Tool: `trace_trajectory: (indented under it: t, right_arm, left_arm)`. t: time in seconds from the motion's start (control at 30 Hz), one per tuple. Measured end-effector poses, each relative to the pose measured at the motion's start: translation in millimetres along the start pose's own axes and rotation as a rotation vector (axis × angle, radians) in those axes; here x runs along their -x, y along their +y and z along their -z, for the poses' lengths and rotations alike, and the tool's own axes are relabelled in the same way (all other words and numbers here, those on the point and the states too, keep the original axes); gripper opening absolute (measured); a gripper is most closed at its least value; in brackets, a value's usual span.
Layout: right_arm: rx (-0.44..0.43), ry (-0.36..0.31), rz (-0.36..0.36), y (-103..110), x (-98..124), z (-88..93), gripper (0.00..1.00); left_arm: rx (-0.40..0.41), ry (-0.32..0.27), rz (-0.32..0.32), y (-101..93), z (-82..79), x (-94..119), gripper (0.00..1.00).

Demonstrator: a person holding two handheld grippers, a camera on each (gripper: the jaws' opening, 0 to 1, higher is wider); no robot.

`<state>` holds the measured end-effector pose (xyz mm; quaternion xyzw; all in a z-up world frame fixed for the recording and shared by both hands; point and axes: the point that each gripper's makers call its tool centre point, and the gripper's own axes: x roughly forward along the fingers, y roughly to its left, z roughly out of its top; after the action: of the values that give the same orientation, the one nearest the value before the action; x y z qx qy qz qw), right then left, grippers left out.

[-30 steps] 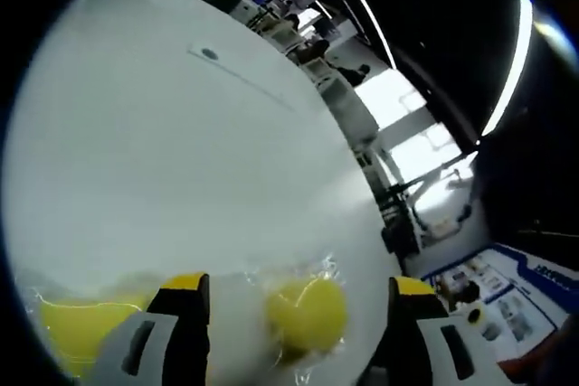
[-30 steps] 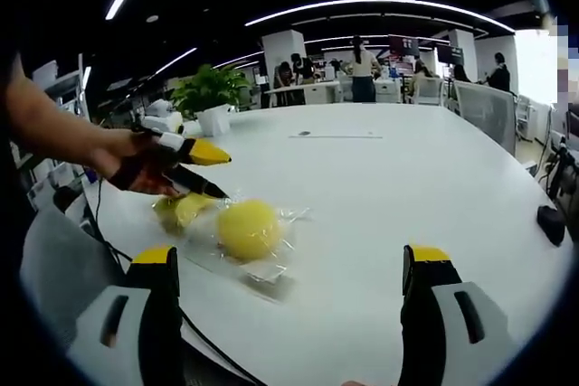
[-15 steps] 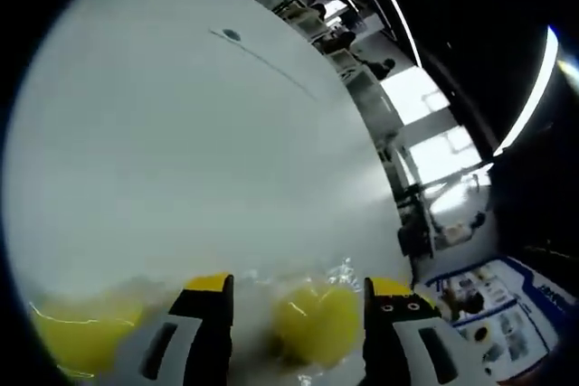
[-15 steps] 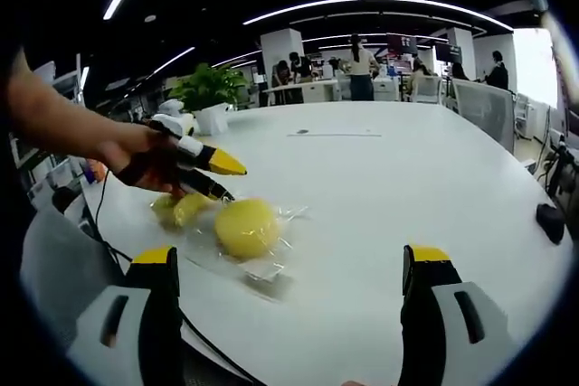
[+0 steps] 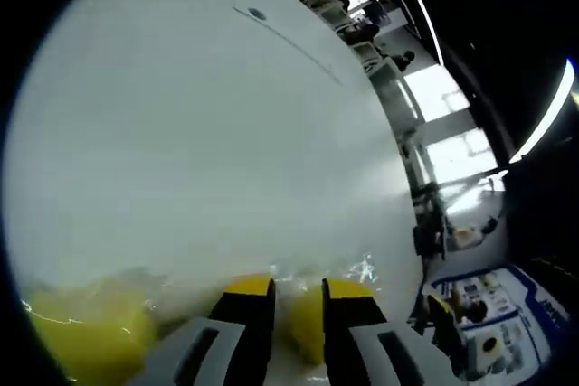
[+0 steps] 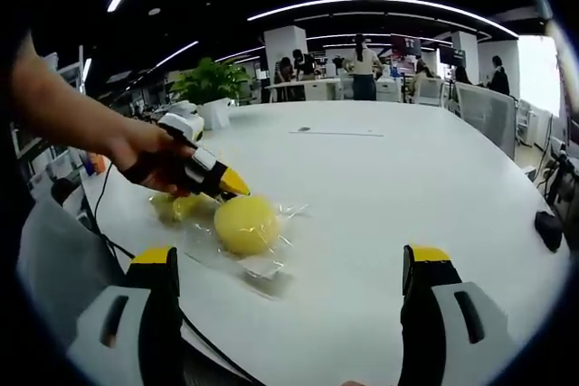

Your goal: Compare the silicone blocks by pressing each to a similar depth, holding the contact briefly, and releasing to observe deformation and rebound differences across the visible hardness samples.

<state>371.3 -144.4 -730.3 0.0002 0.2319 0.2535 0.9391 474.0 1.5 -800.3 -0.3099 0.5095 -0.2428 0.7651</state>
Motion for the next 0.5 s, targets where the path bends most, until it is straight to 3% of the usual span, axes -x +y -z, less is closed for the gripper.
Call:
trace_trajectory:
  t: [0.07,0.1,0.2,0.33,0.5]
  right_arm:
    - [0.003,0.003,0.0,0,0,0.5,0.96]
    - [0.007,0.005,-0.002,0,-1,0.7,0.96]
    - [0.012,0.007,-0.001,1,0,0.6,0.96]
    - [0.01,0.009,0.004,-1,-1,1.5,0.96]
    - [0.019,0.011,0.001,0,-1,1.5,0.96]
  left_arm:
    - [-0.008,0.006,-0.012,0.9,1.6,1,0.15]
    - [-0.067,-0.006,-0.045,8.0,-1.2,3,0.13]
    - [-0.024,-0.004,-0.013,3.5,-0.9,1,0.07]
    - [0.009,0.0,0.014,1.6,0.1,0,0.07]
    - [-0.047,-0.002,0.021,-5.8,-0.1,-1,0.0]
